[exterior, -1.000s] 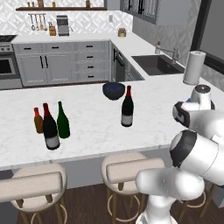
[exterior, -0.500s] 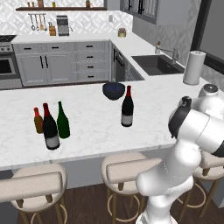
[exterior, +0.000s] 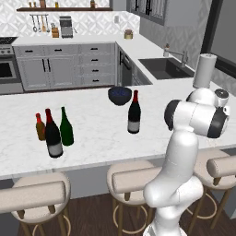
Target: Move the plastic bottles in the middle to the plastics group, and the glass bottles in the middle to the glass group.
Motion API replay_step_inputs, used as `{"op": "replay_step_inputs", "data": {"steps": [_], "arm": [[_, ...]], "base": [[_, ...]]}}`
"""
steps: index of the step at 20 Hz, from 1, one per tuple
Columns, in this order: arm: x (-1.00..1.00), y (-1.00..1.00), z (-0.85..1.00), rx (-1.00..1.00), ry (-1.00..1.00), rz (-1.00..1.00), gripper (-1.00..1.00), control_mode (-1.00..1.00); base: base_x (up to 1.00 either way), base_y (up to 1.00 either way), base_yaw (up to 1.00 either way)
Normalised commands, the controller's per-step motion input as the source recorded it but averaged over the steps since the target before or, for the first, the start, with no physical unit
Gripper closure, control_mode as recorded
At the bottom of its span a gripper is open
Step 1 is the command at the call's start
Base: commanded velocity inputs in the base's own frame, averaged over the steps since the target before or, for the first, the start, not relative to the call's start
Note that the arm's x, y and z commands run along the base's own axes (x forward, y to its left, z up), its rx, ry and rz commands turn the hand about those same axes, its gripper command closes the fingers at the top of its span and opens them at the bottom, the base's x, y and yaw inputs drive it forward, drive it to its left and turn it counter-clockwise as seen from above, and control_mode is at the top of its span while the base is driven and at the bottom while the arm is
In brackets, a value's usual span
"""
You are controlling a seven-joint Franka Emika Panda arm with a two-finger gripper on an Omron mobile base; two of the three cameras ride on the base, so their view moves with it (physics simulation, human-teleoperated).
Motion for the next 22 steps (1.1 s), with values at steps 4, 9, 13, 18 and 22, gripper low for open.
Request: {"op": "replay_step_inputs", "data": {"steps": [4,9,13,18,22], "arm": [[0.28,-0.31,-0.39,0.0,0.0,0.08,1.0,-1.0],[0.08,-0.07,-0.43,0.0,0.0,0.05,1.0,-1.0],[0.13,-0.09,-0.37,0.0,0.0,0.01,1.0,-1.0],[0.12,-0.02,-0.41,0.0,0.0,0.0,1.0,-1.0],[0.08,0.0,-0.44,0.0,0.0,0.0,1.0,-1.0]], "base": [[0.0,0.0,0.0],[0.0,0.0,0.0],[0.0,0.0,0.0],[0.0,0.0,0.0],[0.0,0.0,0.0]]}}
